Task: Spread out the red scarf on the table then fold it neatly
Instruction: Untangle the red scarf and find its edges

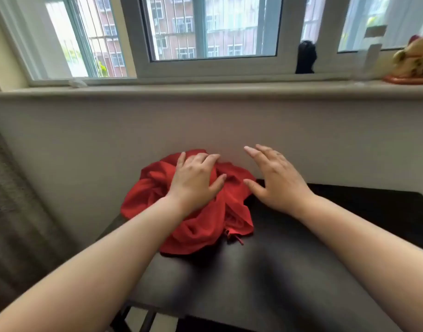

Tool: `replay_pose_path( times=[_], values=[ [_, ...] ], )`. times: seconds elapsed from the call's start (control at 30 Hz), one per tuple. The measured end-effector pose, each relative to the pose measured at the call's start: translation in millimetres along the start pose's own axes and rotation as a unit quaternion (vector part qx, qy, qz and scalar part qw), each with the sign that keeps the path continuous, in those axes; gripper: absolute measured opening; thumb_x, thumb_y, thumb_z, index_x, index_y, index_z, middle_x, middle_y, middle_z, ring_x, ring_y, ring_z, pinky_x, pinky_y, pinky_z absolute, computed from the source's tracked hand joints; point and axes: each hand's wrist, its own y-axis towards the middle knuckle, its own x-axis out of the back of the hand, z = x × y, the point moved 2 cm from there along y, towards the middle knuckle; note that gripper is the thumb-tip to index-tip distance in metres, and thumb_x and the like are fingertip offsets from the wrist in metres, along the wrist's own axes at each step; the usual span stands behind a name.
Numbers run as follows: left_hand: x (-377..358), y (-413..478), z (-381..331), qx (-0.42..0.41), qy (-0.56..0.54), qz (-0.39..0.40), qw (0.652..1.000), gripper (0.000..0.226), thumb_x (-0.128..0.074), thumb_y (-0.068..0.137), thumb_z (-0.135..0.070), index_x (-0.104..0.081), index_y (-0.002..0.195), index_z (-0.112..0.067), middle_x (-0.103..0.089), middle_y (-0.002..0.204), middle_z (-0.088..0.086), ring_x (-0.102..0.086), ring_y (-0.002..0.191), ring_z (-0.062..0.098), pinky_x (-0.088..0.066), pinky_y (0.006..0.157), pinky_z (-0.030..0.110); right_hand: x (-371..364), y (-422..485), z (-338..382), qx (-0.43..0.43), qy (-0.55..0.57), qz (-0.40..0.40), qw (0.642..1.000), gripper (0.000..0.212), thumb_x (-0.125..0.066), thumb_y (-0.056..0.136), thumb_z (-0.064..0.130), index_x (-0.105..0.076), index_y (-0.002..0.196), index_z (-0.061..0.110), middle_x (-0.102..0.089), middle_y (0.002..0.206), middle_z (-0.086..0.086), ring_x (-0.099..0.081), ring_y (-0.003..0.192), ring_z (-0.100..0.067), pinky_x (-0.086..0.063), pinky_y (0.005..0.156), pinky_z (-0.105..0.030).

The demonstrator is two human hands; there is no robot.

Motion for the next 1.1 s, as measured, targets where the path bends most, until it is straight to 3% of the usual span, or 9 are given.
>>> replay_pose_path(
  times=[0.1, 0.23, 0.33, 0.47, 0.6, 0.73, 0.93, 1.03, 1.1],
  values=[
    [-15, -14, 4, 0.024, -0.019, 0.068, 0.997, 0.078, -0.027, 0.076, -0.072, -0.036, 0.139, -0.026, -0.048, 0.139, 0.001, -0.042, 0.130, 0.021, -0.015, 0.115, 0.047, -26, -6, 6, 0.001, -0.006, 0.043, 0.999, 0.074, -0.059, 0.083, 0.046, -0.028, 0.145, 0.021, -0.043, 0.142, -0.006, -0.042, 0.130, -0.026, -0.034, 0.108, -0.036],
    [-34, -29, 13, 0.036, 0.002, 0.140, 0.989, 0.088, -0.048, 0.073, -0.073, -0.021, 0.145, -0.029, -0.038, 0.144, 0.001, -0.032, 0.136, 0.022, -0.009, 0.115, 0.051, -58, -18, 10, -0.062, -0.033, 0.125, 0.990, 0.082, -0.061, 0.077, 0.057, -0.030, 0.144, 0.021, -0.052, 0.134, -0.004, -0.047, 0.123, -0.026, -0.040, 0.100, -0.039],
    [-43, -32, 21, 0.015, 0.052, 0.171, 0.984, 0.085, -0.055, 0.077, -0.060, -0.016, 0.146, -0.032, -0.036, 0.142, 0.005, -0.034, 0.134, 0.026, -0.007, 0.114, 0.053, -74, -21, 2, -0.098, -0.022, 0.158, 0.982, 0.050, -0.064, 0.079, 0.041, -0.054, 0.122, 0.016, -0.056, 0.120, -0.006, -0.052, 0.114, -0.029, -0.045, 0.092, -0.038],
    [-42, -28, 32, 0.010, 0.108, 0.142, 0.984, 0.049, -0.050, 0.083, -0.028, -0.042, 0.131, -0.024, -0.048, 0.125, 0.007, -0.046, 0.120, 0.030, -0.010, 0.114, 0.050, -74, -17, -16, -0.157, 0.143, 0.072, 0.974, 0.009, -0.061, 0.083, 0.017, -0.063, 0.086, 0.009, -0.064, 0.091, -0.010, -0.060, 0.089, -0.028, -0.046, 0.080, -0.036],
    [-36, -14, 24, 0.045, 0.074, 0.070, 0.994, 0.043, -0.049, 0.077, -0.024, -0.051, 0.119, -0.016, -0.051, 0.121, 0.010, -0.045, 0.119, 0.031, -0.015, 0.113, 0.048, -48, -8, -21, -0.240, 0.535, -0.030, 0.810, 0.019, -0.055, 0.088, -0.002, -0.059, 0.078, 0.013, -0.067, 0.065, 0.005, -0.060, 0.062, -0.005, -0.050, 0.068, -0.023],
    [-39, 8, -14, -0.008, -0.090, 0.084, 0.992, 0.077, -0.042, 0.076, -0.057, -0.031, 0.142, -0.018, -0.041, 0.143, 0.005, -0.034, 0.135, 0.024, -0.016, 0.115, 0.047, -22, 0, -26, -0.251, 0.656, -0.068, 0.709, 0.021, -0.048, 0.092, 0.000, -0.054, 0.078, 0.014, -0.064, 0.054, 0.007, -0.059, 0.050, -0.003, -0.052, 0.055, -0.019],
    [-54, 35, -37, -0.056, -0.011, 0.124, 0.991, 0.039, -0.056, 0.083, -0.030, -0.055, 0.119, -0.017, -0.053, 0.129, 0.009, -0.047, 0.121, 0.032, -0.034, 0.104, 0.041, 26, -3, -50, -0.214, 0.568, -0.114, 0.786, 0.022, -0.049, 0.095, 0.007, -0.054, 0.079, 0.020, -0.058, 0.064, 0.008, -0.052, 0.055, -0.001, -0.045, 0.056, -0.016],
    [-44, 49, -53, -0.023, -0.136, 0.073, 0.988, 0.017, -0.048, 0.087, -0.011, -0.059, 0.098, -0.004, -0.063, 0.108, 0.019, -0.057, 0.105, 0.036, -0.041, 0.084, 0.036, 51, -14, -68, -0.174, 0.442, -0.055, 0.878, 0.010, -0.064, 0.087, 0.014, -0.056, 0.091, 0.016, -0.061, 0.082, 0.006, -0.058, 0.070, -0.001, -0.048, 0.069, -0.018],
    [-31, 59, -68, 0.004, -0.198, 0.061, 0.978, 0.014, -0.044, 0.093, -0.010, -0.054, 0.092, 0.000, -0.062, 0.103, 0.024, -0.056, 0.099, 0.036, -0.032, 0.076, 0.035, 61, -19, -82, -0.161, 0.261, 0.027, 0.951, 0.041, -0.077, 0.075, 0.021, -0.056, 0.108, 0.013, -0.064, 0.099, 0.003, -0.061, 0.089, -0.006, -0.048, 0.084, -0.022]
  ],
)
